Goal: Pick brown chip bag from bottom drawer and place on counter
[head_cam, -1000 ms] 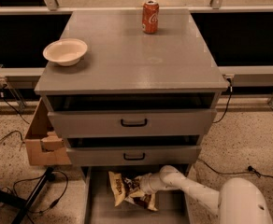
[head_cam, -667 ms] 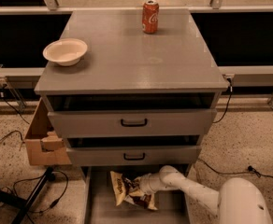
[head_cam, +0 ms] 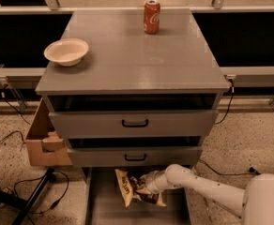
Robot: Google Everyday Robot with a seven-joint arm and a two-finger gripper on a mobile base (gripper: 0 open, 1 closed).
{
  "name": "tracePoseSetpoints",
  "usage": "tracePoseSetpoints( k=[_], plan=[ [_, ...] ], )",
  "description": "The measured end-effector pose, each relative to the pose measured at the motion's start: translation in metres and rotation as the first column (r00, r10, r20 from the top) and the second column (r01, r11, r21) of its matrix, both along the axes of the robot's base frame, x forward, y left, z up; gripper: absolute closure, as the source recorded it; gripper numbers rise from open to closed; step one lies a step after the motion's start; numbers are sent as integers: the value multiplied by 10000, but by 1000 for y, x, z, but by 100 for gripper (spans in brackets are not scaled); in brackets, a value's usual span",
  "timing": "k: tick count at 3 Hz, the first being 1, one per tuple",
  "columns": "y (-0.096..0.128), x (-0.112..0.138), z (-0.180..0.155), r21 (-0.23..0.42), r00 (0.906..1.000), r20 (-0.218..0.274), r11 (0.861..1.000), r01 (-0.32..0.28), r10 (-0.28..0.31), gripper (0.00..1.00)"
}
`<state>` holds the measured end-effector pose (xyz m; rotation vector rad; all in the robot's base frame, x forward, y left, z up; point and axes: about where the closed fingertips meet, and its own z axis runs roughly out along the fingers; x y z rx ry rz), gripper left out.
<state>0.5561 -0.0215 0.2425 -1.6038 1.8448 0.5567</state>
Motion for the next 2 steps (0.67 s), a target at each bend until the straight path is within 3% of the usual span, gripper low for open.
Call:
tracePoseSetpoints(
  k=[1,2],
  plan=[
    [-31,-11,66,-544,9982,321,9971,533,-516,100],
    [-41,-59,135,-901,9995,35,9954,320,-318,100]
  ],
)
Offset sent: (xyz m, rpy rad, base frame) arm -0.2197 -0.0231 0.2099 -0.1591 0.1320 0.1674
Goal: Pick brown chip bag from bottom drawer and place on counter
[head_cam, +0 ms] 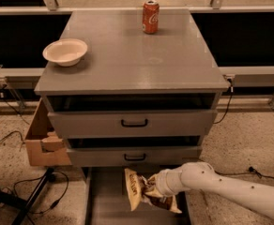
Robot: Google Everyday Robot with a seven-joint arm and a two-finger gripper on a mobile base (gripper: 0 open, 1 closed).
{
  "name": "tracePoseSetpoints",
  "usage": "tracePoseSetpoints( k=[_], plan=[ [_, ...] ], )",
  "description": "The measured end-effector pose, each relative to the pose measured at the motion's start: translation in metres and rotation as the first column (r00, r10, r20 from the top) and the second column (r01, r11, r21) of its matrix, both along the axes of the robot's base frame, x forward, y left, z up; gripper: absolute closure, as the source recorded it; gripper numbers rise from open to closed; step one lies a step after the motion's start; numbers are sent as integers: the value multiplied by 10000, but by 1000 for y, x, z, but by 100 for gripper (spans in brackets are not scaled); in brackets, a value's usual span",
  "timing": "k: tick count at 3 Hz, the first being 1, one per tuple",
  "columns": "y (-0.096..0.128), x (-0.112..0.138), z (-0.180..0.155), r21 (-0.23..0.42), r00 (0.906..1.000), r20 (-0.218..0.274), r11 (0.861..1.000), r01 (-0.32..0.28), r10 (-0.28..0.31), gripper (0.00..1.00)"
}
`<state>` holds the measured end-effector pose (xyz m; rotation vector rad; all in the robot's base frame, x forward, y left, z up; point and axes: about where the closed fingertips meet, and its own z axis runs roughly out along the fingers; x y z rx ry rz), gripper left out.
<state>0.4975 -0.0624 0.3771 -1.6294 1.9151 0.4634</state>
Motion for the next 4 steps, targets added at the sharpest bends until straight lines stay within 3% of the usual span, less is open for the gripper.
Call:
tracePoseSetpoints(
  k=[1,2,3,4],
  plan=[
    [1,-70,45,-405,9932,-651,9942,-997,970,100],
    [-19,-124,103,-845,9780,-1209,9799,-1808,1700,100],
    [-37,-140,148,-1010,9774,-1335,9789,-1779,1638,100],
    [-45,-132,205,-798,9882,-1174,9910,-1078,980,100]
  ],
)
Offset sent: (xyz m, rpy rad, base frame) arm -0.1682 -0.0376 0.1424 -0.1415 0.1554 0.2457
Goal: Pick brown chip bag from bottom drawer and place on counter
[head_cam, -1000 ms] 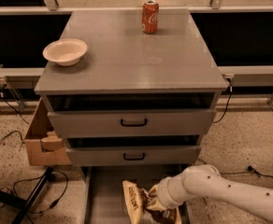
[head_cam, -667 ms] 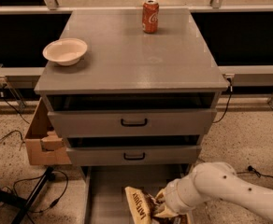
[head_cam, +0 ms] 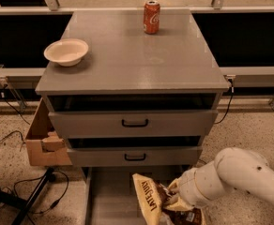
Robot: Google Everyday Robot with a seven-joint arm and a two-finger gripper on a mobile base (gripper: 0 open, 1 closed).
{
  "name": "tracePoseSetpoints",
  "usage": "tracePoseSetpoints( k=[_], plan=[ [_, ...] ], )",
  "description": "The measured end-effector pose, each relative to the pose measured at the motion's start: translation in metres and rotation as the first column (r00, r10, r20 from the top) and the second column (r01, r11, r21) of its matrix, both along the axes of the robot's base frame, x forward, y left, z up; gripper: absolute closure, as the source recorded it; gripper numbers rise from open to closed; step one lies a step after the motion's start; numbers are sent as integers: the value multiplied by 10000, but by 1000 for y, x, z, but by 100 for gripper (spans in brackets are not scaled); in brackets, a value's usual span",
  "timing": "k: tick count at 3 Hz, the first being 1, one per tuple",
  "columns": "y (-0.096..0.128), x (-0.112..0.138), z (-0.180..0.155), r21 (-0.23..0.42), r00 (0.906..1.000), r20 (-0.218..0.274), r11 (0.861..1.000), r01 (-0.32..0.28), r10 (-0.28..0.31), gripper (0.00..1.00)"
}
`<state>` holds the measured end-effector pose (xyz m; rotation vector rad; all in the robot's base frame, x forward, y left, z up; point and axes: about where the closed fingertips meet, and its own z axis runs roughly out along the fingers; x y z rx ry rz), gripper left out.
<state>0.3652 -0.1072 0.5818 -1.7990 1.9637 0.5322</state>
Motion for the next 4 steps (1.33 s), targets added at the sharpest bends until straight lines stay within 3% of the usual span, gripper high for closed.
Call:
tracePoseSetpoints(
  k=[1,2,3,4],
  plan=[
    [0,9,14,-525,9986,-62,9973,523,-527,100],
    [16,14,14,-621,9988,-236,9972,424,-439,100],
    [4,24,42,-200,9983,-19,9981,579,-580,100],
    [-31,46,114,1012,9880,288,9837,1483,-1519,100]
  ],
)
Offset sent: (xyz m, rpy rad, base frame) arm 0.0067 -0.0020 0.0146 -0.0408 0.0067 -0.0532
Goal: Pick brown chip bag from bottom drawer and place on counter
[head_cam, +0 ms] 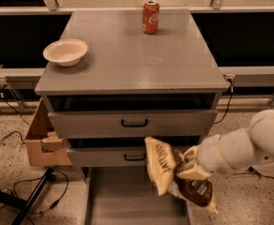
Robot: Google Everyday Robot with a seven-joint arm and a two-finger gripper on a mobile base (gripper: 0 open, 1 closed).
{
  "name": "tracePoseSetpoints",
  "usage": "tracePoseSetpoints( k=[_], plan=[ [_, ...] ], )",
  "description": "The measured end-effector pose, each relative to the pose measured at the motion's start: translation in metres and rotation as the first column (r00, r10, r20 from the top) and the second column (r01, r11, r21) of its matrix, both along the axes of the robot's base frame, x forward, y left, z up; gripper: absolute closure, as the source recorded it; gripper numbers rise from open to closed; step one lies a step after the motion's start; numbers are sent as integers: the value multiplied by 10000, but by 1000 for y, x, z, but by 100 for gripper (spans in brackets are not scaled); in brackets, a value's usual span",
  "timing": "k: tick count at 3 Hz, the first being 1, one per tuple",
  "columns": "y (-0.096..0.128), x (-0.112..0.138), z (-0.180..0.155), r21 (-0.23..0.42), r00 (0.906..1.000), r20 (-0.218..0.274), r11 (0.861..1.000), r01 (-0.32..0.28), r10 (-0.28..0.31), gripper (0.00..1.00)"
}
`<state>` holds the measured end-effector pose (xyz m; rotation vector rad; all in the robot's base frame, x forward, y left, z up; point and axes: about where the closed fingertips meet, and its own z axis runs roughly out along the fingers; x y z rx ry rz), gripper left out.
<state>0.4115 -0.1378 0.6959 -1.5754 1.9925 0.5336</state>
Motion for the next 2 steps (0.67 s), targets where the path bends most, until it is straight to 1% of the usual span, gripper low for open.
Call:
tracePoseSetpoints(
  k=[1,2],
  plan=[
    [-38,26,74,773,9929,323,9907,1116,-1144,100],
    [-73,64,126,1213,9717,243,9655,2302,-2348,100]
  ],
)
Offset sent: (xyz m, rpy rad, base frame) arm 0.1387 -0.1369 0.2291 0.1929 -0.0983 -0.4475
